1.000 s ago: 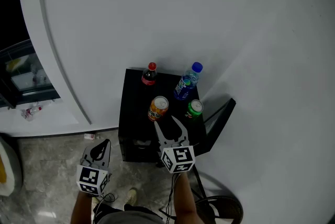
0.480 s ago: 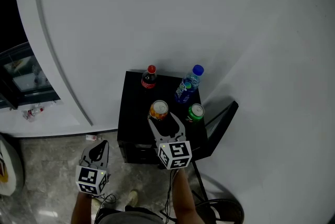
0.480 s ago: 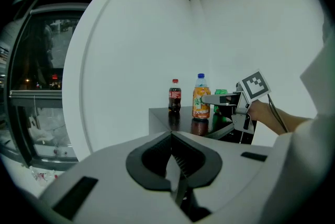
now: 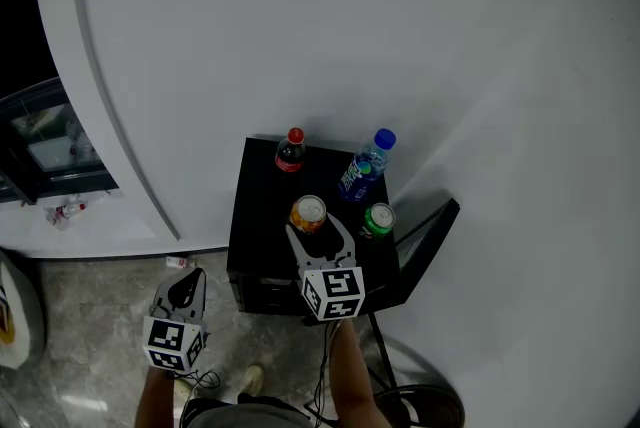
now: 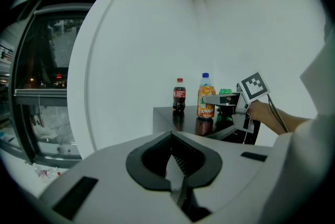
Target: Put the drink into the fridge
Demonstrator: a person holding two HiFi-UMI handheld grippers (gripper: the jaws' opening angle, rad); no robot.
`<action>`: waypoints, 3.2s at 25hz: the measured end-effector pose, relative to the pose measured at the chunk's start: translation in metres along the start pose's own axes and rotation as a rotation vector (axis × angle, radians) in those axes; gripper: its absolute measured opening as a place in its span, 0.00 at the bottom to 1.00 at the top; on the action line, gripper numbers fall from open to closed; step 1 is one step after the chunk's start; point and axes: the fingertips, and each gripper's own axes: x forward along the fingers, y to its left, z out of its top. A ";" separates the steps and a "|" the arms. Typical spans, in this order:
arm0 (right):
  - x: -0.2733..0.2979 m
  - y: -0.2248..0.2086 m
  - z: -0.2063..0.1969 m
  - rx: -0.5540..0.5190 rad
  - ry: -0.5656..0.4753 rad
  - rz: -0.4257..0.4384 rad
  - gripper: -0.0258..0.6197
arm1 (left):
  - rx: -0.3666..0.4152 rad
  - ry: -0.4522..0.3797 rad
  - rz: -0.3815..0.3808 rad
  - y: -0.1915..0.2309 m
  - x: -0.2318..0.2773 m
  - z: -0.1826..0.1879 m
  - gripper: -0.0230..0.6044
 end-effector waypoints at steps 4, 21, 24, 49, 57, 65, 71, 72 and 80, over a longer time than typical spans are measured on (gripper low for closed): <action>0.000 0.001 0.001 0.001 0.005 0.001 0.50 | -0.002 -0.001 0.003 0.002 -0.001 0.002 0.04; -0.013 -0.002 0.009 0.008 -0.036 -0.040 0.50 | 0.003 -0.017 0.010 0.001 -0.020 0.006 0.04; -0.026 0.001 0.019 -0.004 -0.061 -0.038 0.50 | 0.011 -0.027 0.005 -0.003 -0.024 0.009 0.04; -0.193 0.041 0.024 -0.054 -0.171 -0.165 0.50 | 0.110 -0.123 -0.245 -0.095 -0.052 0.017 0.04; -0.214 0.046 -0.022 -0.034 -0.172 -0.255 0.50 | 0.144 -0.133 -0.346 -0.111 -0.036 -0.005 0.04; -0.211 0.051 -0.105 -0.020 -0.133 -0.284 0.50 | 0.138 -0.117 -0.396 -0.128 -0.007 -0.066 0.04; -0.196 0.053 -0.172 0.000 -0.113 -0.267 0.50 | 0.150 -0.117 -0.411 -0.140 0.020 -0.124 0.04; -0.194 0.051 -0.184 -0.001 -0.108 -0.266 0.50 | 0.152 -0.119 -0.409 -0.139 0.026 -0.132 0.04; -0.165 0.045 -0.253 -0.015 -0.134 -0.223 0.50 | 0.151 -0.141 -0.390 -0.134 0.065 -0.189 0.04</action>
